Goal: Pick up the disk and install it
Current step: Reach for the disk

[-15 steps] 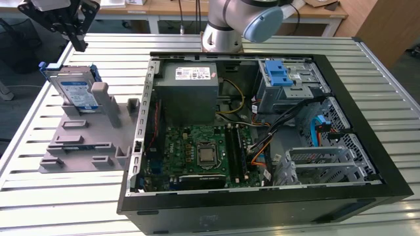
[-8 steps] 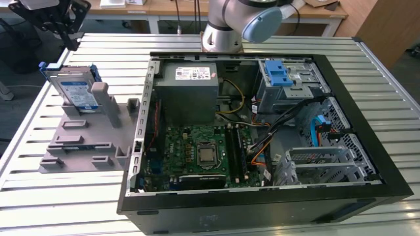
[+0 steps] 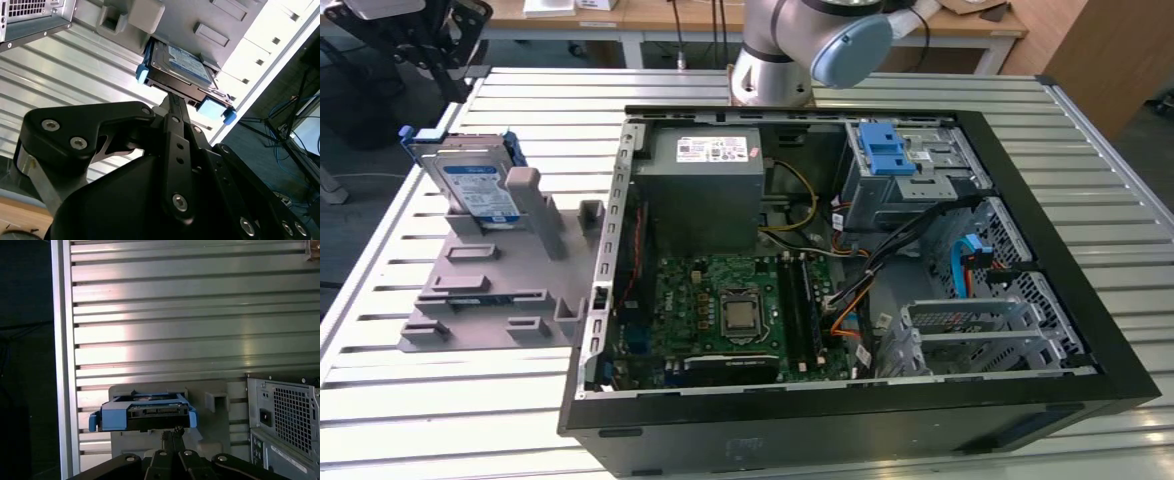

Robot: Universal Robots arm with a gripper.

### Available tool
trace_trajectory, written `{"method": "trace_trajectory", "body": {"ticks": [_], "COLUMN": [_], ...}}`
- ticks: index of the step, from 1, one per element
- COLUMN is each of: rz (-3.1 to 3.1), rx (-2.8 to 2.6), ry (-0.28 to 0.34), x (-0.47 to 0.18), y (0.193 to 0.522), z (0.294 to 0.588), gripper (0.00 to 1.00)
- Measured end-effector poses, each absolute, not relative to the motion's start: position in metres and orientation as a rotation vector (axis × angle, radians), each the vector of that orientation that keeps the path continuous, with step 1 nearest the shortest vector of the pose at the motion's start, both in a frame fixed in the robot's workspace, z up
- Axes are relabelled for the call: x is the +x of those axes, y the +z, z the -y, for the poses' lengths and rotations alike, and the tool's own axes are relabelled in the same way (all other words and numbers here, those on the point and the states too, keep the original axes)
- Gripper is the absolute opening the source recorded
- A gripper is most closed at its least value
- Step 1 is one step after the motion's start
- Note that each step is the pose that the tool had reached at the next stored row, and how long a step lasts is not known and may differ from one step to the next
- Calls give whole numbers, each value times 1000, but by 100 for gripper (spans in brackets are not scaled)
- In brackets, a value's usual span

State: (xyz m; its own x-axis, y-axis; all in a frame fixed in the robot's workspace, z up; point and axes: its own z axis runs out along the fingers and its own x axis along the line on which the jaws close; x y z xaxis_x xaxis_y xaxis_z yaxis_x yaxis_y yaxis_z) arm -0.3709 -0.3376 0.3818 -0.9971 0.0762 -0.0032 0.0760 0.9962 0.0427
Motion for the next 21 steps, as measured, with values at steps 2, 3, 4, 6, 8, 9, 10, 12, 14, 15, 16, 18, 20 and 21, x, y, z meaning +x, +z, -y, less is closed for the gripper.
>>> {"method": "trace_trajectory", "body": {"ticks": [2, 3, 4, 6, 8, 9, 10, 12, 14, 15, 16, 18, 20, 21], "rz": [-3134, -3134, -3134, -3134, -3134, -3134, -3134, -3134, -3134, -3134, -3134, -3134, -3134, -3134], "rx": [119, 120, 120, 120, 120, 120, 120, 119, 120, 119, 119, 119, 120, 120], "ry": [67, 67, 67, 67, 67, 67, 67, 67, 66, 66, 65, 63, 61, 59], "x": [-371, -371, -371, -373, -375, -376, -377, -379, -382, -383, -384, -388, -392, -394], "y": [382, 382, 382, 382, 382, 382, 382, 382, 381, 381, 381, 381, 380, 380], "z": [338, 338, 338, 338, 338, 338, 338, 338, 338, 338, 338, 338, 338, 338], "gripper": [11, 11, 11, 11, 11, 11, 11, 11, 11, 11, 11, 11, 11, 11]}}
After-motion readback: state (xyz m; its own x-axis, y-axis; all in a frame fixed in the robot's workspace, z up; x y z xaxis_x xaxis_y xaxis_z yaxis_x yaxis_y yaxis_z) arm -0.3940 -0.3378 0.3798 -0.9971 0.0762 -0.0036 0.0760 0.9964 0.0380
